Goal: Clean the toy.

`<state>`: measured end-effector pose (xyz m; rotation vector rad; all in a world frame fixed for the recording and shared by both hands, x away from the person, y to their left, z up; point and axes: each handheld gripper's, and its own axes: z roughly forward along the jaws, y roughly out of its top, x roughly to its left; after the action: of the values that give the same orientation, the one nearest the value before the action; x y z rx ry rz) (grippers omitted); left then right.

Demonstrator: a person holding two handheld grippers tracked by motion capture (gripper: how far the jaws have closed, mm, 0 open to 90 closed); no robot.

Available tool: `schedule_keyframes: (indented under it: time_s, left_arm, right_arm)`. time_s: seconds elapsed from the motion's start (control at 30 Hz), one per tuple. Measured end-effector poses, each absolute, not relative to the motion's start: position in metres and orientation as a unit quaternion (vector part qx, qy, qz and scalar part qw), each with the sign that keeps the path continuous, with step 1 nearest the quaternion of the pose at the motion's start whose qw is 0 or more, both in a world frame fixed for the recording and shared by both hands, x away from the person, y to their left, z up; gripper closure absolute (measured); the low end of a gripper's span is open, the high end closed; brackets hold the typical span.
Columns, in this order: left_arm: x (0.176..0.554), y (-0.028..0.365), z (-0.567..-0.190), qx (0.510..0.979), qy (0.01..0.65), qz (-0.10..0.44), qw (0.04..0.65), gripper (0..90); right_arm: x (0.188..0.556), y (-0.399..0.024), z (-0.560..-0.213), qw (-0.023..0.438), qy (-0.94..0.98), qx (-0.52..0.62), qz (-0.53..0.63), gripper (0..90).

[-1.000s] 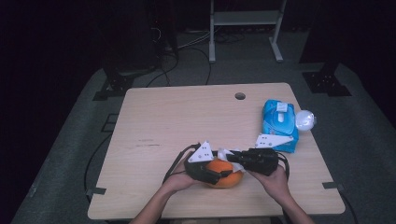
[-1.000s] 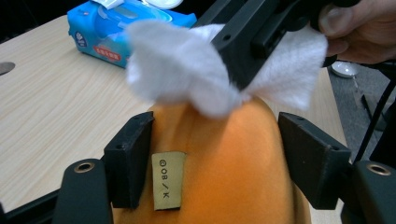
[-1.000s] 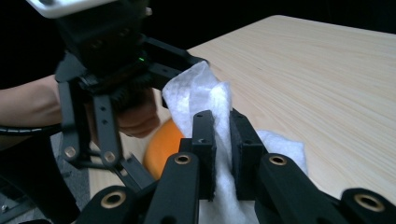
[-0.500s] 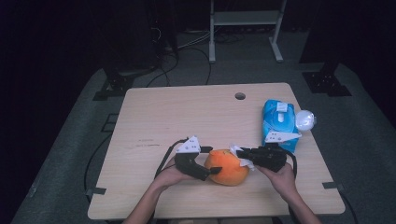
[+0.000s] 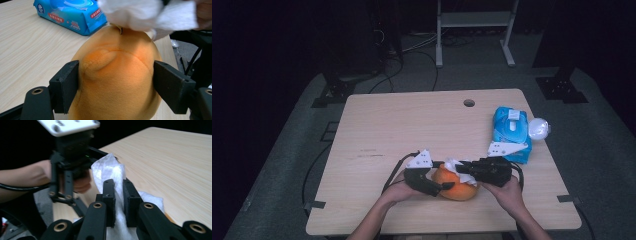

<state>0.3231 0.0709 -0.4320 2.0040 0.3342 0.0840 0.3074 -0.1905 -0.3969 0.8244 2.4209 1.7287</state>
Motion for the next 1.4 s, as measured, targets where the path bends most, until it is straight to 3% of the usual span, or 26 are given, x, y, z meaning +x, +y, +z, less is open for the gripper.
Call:
schedule_keyframes:
  time_s: [0.2,0.37,0.7,0.73,0.83,0.9,1.13,1.4]
  left_arm:
    - [0.325,0.076,-0.431,0.838,0.122,0.023,0.531,21.5]
    - [0.332,0.083,-0.439,0.837,0.130,0.009,0.532,10.7]
    - [0.333,0.070,-0.456,0.831,0.112,-0.017,0.544,5.3]
    - [0.331,0.069,-0.455,0.832,0.111,-0.012,0.543,8.1]
    - [0.329,0.070,-0.447,0.831,0.123,-0.008,0.542,28.2]
    - [0.326,0.069,-0.437,0.825,0.126,-0.003,0.551,34.4]
    - [0.317,0.081,-0.393,0.798,0.115,0.039,0.591,36.9]
    - [0.316,0.075,-0.407,0.847,0.112,0.069,0.515,34.9]
  right_arm:
    - [0.314,-0.204,-0.409,0.037,0.789,0.286,0.542,81.3]
    - [0.312,-0.209,-0.409,0.042,0.794,0.283,0.537,81.4]
    - [0.311,-0.208,-0.409,0.039,0.796,0.277,0.537,81.1]
    - [0.311,-0.208,-0.408,0.040,0.796,0.277,0.537,81.1]
    - [0.310,-0.208,-0.405,0.045,0.791,0.276,0.545,81.2]
    - [0.309,-0.209,-0.400,0.052,0.782,0.275,0.557,81.3]
    - [0.308,-0.216,-0.390,0.058,0.756,0.276,0.590,81.6]
    - [0.318,-0.207,-0.414,0.047,0.785,0.304,0.538,81.5]
